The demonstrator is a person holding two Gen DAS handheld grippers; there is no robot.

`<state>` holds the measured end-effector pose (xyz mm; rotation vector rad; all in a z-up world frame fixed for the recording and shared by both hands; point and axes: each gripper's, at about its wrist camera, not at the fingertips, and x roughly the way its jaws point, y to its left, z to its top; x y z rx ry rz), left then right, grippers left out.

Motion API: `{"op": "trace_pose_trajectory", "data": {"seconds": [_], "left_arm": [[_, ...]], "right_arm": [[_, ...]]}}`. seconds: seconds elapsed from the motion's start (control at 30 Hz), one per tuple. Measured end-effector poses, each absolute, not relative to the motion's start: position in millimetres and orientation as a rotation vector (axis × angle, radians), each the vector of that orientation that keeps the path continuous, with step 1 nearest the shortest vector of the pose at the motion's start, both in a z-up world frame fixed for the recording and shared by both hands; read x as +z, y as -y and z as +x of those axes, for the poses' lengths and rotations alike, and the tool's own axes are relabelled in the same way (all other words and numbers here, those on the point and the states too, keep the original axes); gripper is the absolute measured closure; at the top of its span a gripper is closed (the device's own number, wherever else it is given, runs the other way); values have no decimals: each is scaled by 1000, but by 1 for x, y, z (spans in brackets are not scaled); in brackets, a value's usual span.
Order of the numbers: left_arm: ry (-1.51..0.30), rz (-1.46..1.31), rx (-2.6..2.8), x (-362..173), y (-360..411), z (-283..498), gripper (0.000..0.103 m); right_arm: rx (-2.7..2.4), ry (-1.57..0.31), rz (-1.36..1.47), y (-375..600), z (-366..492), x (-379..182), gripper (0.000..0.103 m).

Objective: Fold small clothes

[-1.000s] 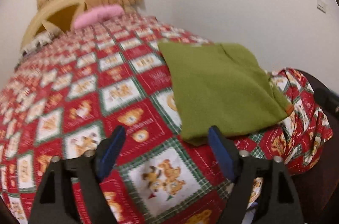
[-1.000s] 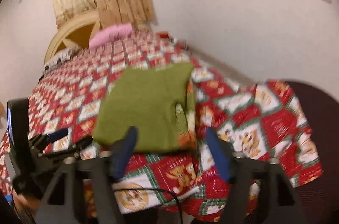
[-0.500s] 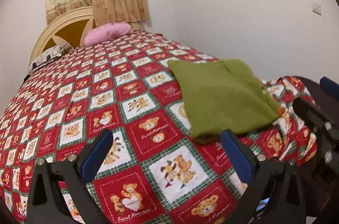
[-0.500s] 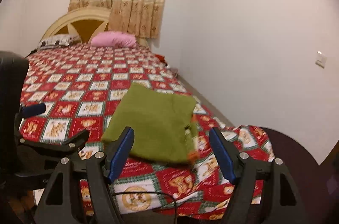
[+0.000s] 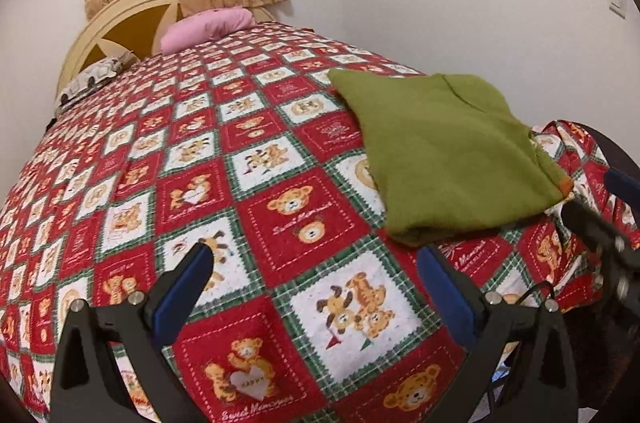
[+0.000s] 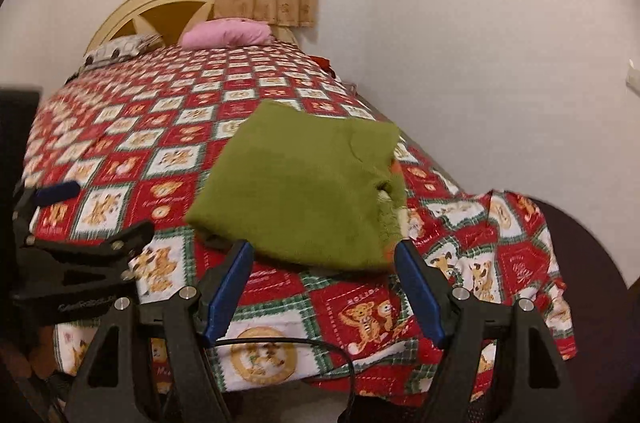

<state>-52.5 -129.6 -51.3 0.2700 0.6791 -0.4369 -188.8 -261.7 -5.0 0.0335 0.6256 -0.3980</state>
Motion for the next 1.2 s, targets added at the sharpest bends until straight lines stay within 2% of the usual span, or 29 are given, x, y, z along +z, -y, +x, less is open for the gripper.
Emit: {"op": "trace_pose_trajectory", "data": {"seconds": [0.27, 0.63, 0.83, 0.87, 0.9, 0.93, 1.0, 1.07, 1.2], "left_arm": [[-738, 118, -578, -36, 150, 4, 0], [-893, -44, -657, -48, 216, 102, 0], [-1044, -100, -697, -83, 240, 147, 11], [-1066, -116, -710, -90, 240, 153, 11], [-1060, -137, -721, -93, 238, 156, 11], [-1041, -164, -737, -92, 235, 159, 11], [-1021, -192, -741, -90, 233, 166, 20], [-981, -236, -743, -88, 226, 170, 44], [-970, -271, -690, -95, 223, 175, 48]], "right_arm": [[-335, -630, 199, 337, -153, 0, 29], [-157, -700, 618, 465, -51, -38, 29], [-37, -842, 675, 489, 12, -77, 31], [-20, -832, 649, 486, 17, -76, 40], [23, -826, 616, 478, 26, -74, 59], [30, -826, 583, 471, 33, -70, 62], [32, -830, 475, 457, 46, -61, 73], [67, -795, 341, 438, 53, -43, 74], [-8, -806, 355, 463, 79, -53, 76]]}}
